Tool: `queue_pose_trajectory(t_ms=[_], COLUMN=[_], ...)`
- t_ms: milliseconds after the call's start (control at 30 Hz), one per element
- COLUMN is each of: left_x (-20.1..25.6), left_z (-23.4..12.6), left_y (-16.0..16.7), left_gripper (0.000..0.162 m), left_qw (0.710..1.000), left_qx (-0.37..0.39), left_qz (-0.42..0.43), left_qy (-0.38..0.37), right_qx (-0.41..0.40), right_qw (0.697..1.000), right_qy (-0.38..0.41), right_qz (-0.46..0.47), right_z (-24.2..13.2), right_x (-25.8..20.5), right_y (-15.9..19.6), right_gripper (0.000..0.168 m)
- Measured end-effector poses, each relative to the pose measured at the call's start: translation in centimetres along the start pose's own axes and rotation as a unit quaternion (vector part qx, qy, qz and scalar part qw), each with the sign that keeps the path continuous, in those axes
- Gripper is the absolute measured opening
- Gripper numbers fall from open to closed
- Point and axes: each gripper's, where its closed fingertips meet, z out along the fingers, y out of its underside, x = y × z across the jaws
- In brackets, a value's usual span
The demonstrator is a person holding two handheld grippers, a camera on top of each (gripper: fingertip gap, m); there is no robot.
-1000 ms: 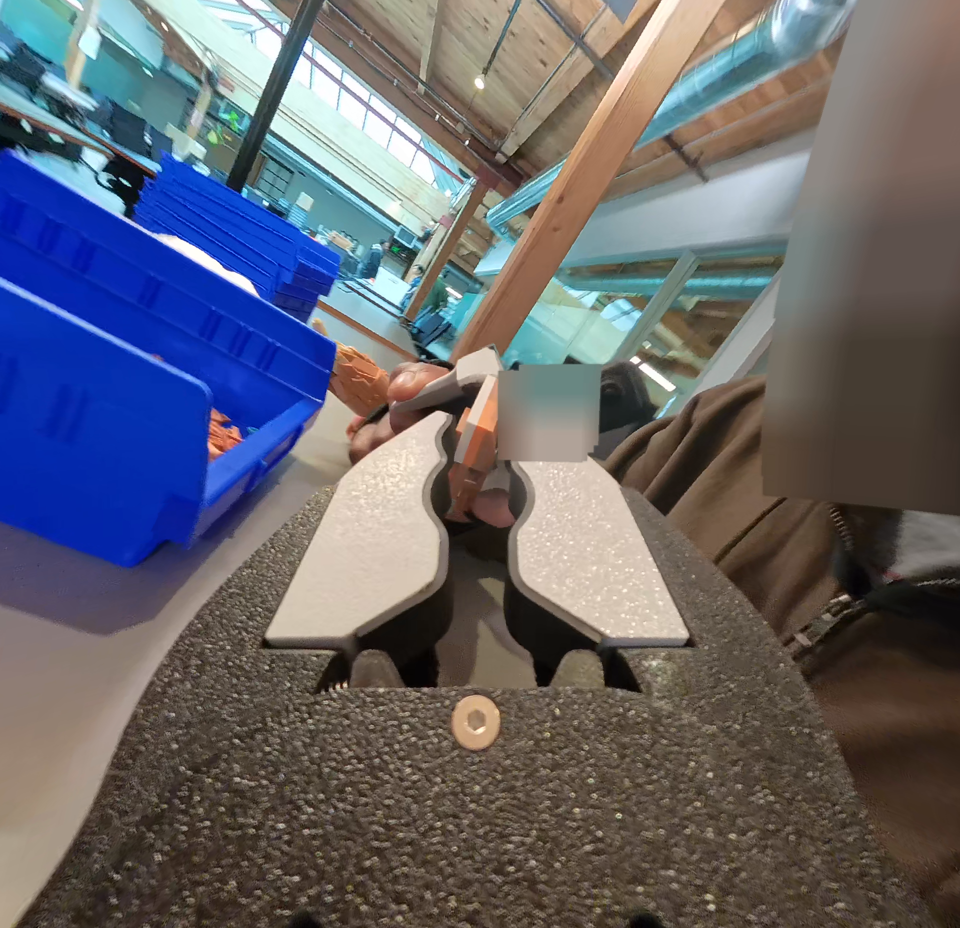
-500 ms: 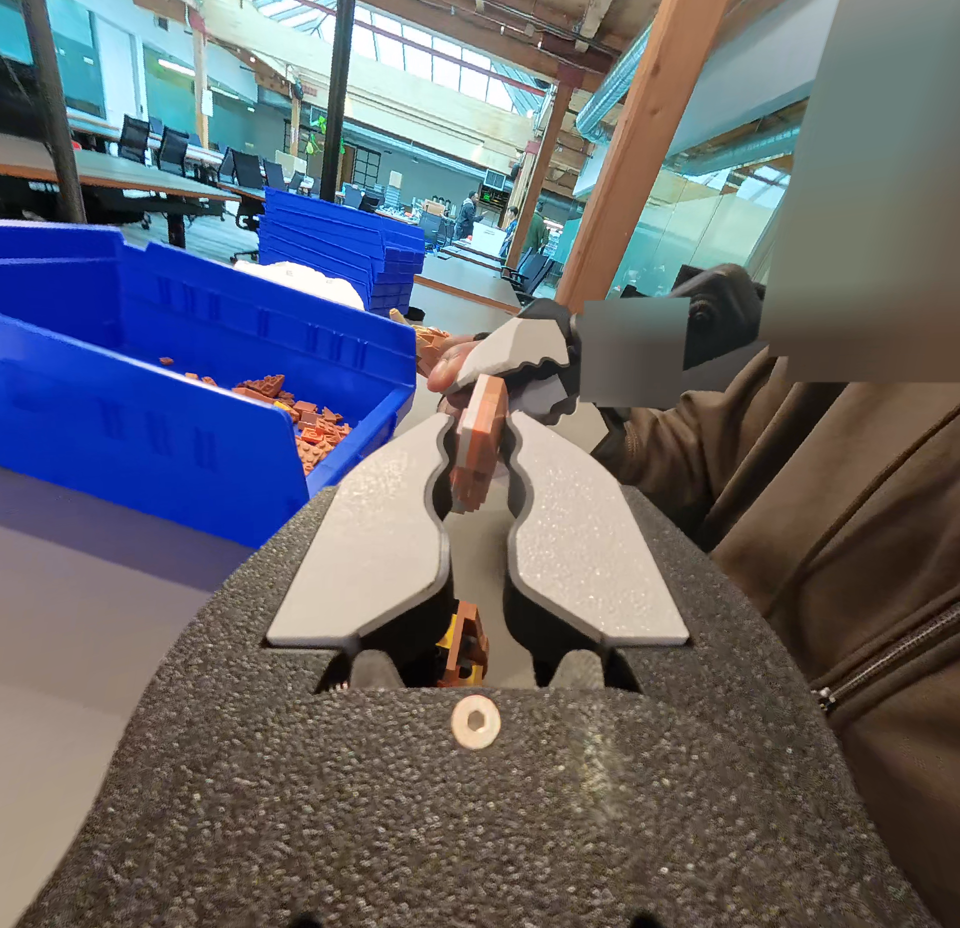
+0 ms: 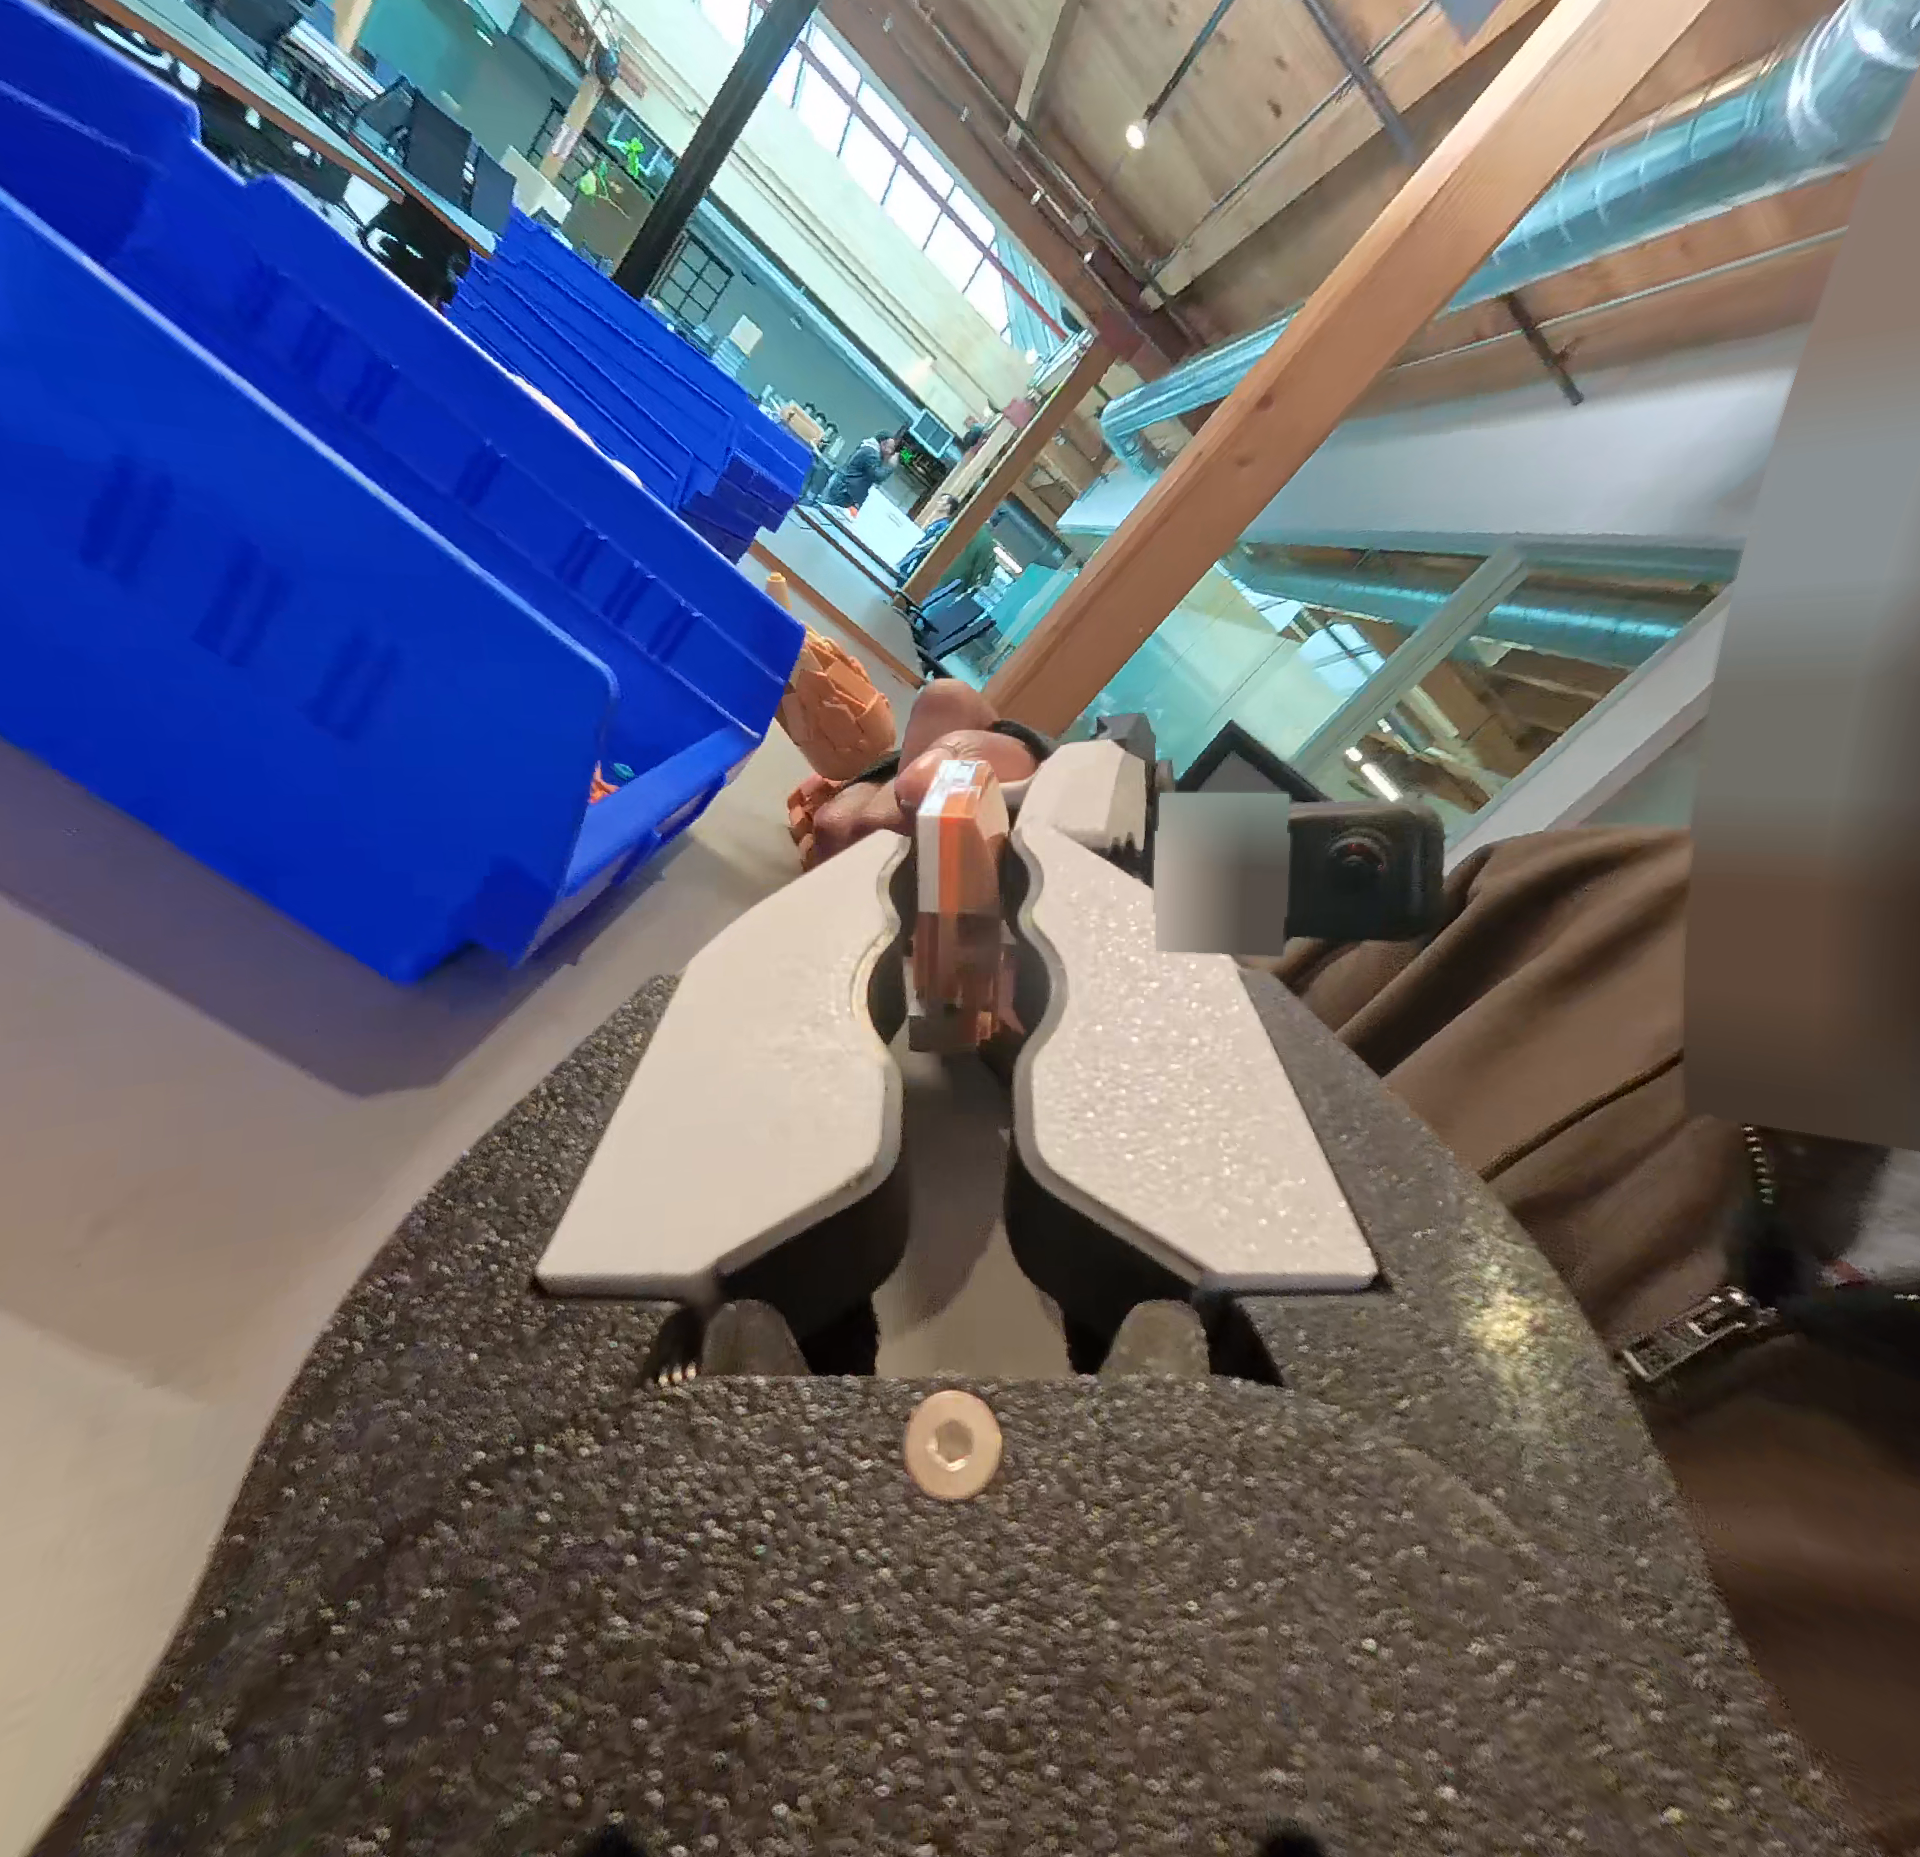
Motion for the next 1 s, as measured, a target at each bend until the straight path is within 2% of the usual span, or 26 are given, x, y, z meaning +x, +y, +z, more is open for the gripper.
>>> queue_pose_trajectory(t_ms=[100,200,367,533,767,900,1000], left_x=[0.1,-0.2,-0.5,-0.5,-0.6,-0.7,-0.6], left_z=[-0.2,-0.7,-0.5,-0.4,0.2,0.2,0.2], left_y=[-0.7,-1.5,-1.3,-1.0,0.2,0.0,0.1], left_gripper=[0.016,0.016,0.016,0.016,0.016,0.018,0.028], left_qw=[1.000,0.999,0.998,0.997,0.997,0.999,0.999], left_qx=[0.016,0.045,0.048,0.041,0.003,-0.004,-0.017], left_qz=[0.012,0.001,-0.039,-0.065,-0.069,-0.036,-0.028], left_qy=[-0.006,-0.010,-0.007,-0.005,-0.020,-0.034,-0.036], right_qx=[0.002,0.002,-0.052,-0.069,-0.080,-0.070,-0.061], right_qw=[0.999,0.994,0.999,0.996,0.992,0.997,0.997], right_qy=[-0.001,-0.012,0.001,0.012,0.006,-0.008,-0.003], right_qz=[0.051,0.106,-0.009,-0.051,-0.098,-0.022,0.039], right_z=[-0.1,0.0,0.8,0.9,1.1,1.1,0.9], right_x=[0.7,0.8,-0.4,-0.3,-1.1,-0.8,0.1], right_y=[0.3,0.6,2.2,2.7,3.1,3.0,2.9], right_gripper=[0.000,0.018,0.043,0.051,0.042,0.041,0.040])
